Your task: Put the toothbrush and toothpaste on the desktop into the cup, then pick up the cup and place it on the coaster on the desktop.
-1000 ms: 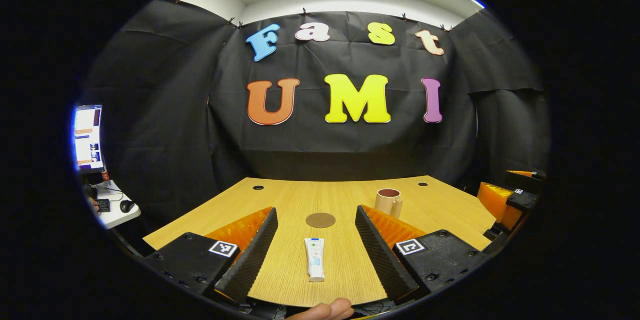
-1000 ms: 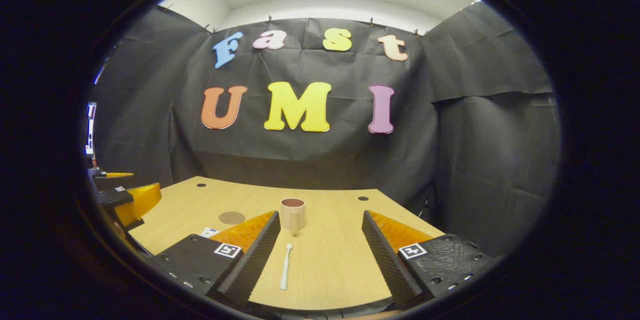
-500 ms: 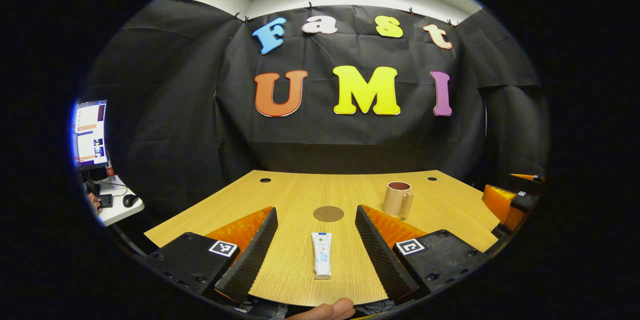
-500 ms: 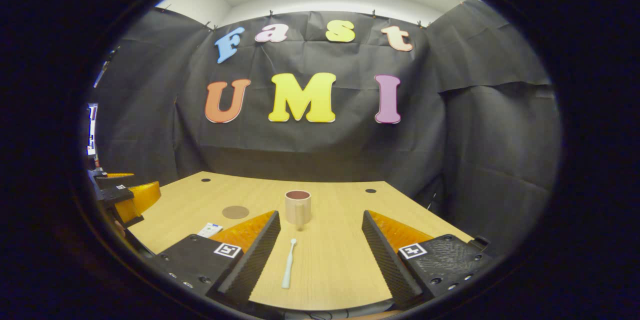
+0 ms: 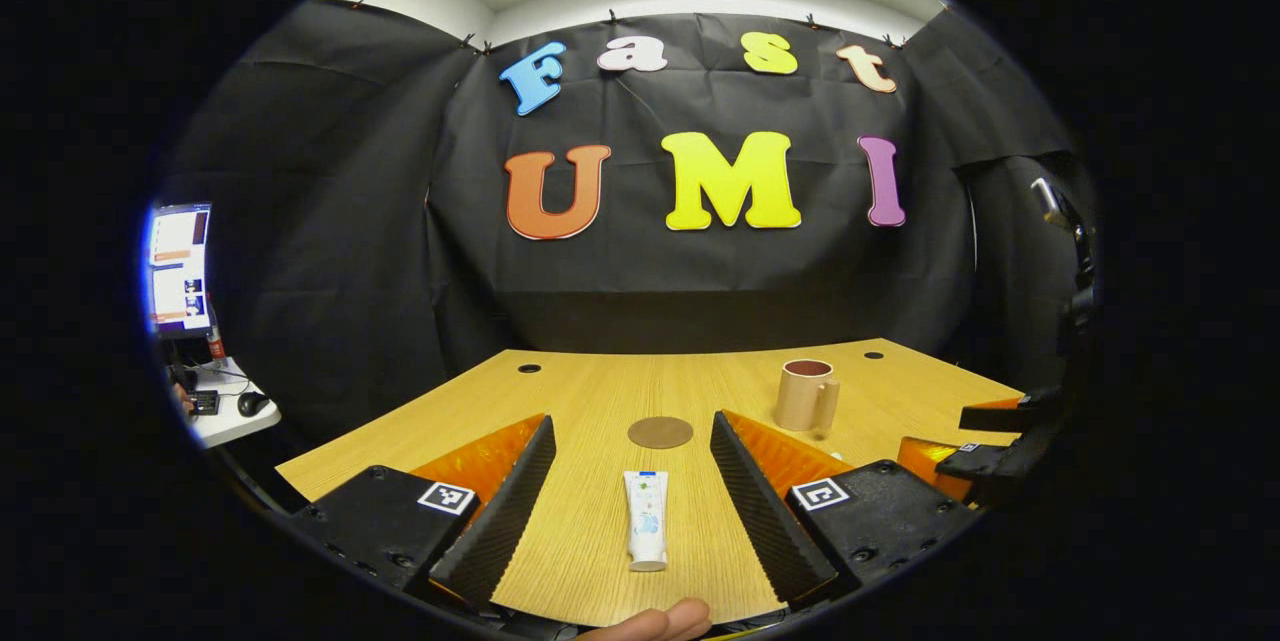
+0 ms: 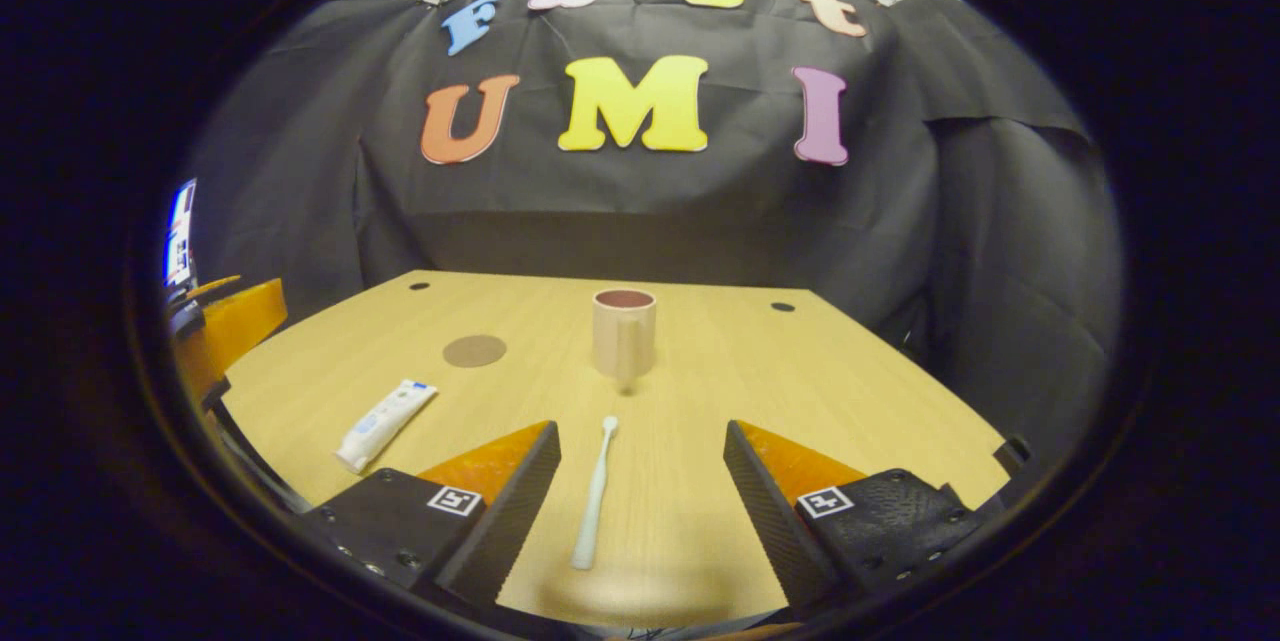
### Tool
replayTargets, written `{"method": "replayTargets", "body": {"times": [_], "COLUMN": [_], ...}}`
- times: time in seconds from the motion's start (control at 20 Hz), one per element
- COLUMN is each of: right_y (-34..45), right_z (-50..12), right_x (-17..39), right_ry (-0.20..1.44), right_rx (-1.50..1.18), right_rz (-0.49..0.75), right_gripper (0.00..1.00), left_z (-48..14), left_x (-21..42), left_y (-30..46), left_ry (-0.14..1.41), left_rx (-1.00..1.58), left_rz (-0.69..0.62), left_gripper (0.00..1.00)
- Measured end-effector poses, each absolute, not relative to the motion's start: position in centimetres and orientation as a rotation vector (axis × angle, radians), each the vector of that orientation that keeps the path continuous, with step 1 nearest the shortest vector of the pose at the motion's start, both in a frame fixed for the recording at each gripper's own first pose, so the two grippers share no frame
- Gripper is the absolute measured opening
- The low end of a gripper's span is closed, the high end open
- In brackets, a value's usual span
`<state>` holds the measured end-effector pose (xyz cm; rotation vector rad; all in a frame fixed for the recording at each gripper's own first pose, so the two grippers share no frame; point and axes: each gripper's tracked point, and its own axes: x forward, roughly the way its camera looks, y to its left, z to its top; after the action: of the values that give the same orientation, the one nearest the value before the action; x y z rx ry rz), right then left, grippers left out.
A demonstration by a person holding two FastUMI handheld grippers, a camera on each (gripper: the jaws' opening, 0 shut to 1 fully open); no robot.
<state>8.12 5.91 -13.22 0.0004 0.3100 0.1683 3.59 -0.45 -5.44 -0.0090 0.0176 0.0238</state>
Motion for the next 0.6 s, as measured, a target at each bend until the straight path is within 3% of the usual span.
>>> {"method": "replayTargets", "body": {"times": [0.15,0.3,0.45,0.55,0.6], "right_y": [7.2,7.8,8.2,8.4,8.5], "right_z": [-15.8,-17.6,-19.7,-20.7,-20.7], "right_x": [9.6,10.7,11.8,12.3,12.4], "right_ry": [0.383,0.435,0.523,0.574,0.584], "right_rx": [-0.011,-0.031,-0.032,-0.036,-0.038], "right_rz": [0.189,0.185,0.171,0.157,0.161], "right_gripper": [0.98,0.89,0.88,0.83,0.75], "left_z": [-6.6,-8.1,-9.6,-10.5,-10.9], "left_x": [4.4,5.6,6.3,6.8,7.0], "left_y": [-0.2,-0.5,0.5,0.5,0.6], "left_ry": [0.035,0.075,0.103,0.131,0.145], "left_rx": [-0.008,0.017,0.022,0.004,-0.005], "left_rz": [0.026,0.009,0.022,0.015,0.016], "left_gripper": [0.99,0.99,0.99,0.99,0.99]}}
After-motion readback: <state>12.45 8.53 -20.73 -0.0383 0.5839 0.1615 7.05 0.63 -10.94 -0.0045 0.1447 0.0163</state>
